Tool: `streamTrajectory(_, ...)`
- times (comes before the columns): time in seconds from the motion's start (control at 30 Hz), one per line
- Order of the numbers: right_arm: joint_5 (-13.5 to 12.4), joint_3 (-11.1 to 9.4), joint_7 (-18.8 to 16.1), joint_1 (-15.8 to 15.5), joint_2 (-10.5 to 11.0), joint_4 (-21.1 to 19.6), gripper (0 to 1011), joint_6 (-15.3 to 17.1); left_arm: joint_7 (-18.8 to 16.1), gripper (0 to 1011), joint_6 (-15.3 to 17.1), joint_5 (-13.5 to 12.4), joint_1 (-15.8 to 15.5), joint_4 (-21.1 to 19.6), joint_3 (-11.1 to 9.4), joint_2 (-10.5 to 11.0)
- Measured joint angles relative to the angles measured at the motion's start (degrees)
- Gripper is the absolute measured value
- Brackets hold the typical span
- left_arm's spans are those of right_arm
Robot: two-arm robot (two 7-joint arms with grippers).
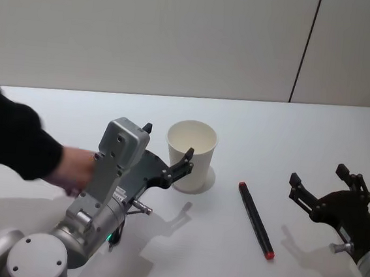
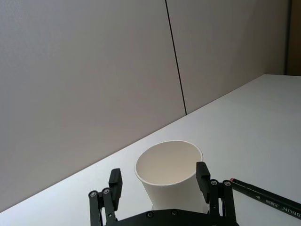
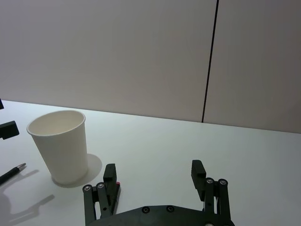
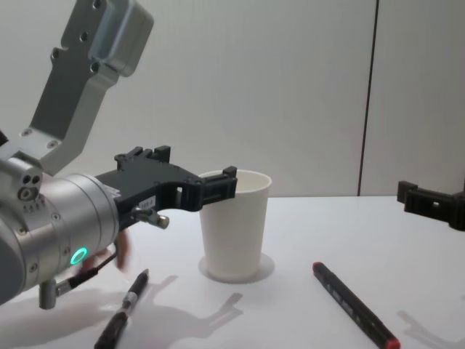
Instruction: Place the pen into the pen holder.
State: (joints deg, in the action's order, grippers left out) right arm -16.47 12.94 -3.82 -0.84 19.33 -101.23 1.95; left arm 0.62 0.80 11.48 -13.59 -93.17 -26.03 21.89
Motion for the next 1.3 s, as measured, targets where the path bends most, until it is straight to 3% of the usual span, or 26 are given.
streamTrajectory(1.3, 0.00, 0.00, 0.00, 0.00, 0.00, 0.00, 1002, 0.00, 0.00, 1004, 0.00, 0.00, 0.00, 0.00, 0.00, 0.00)
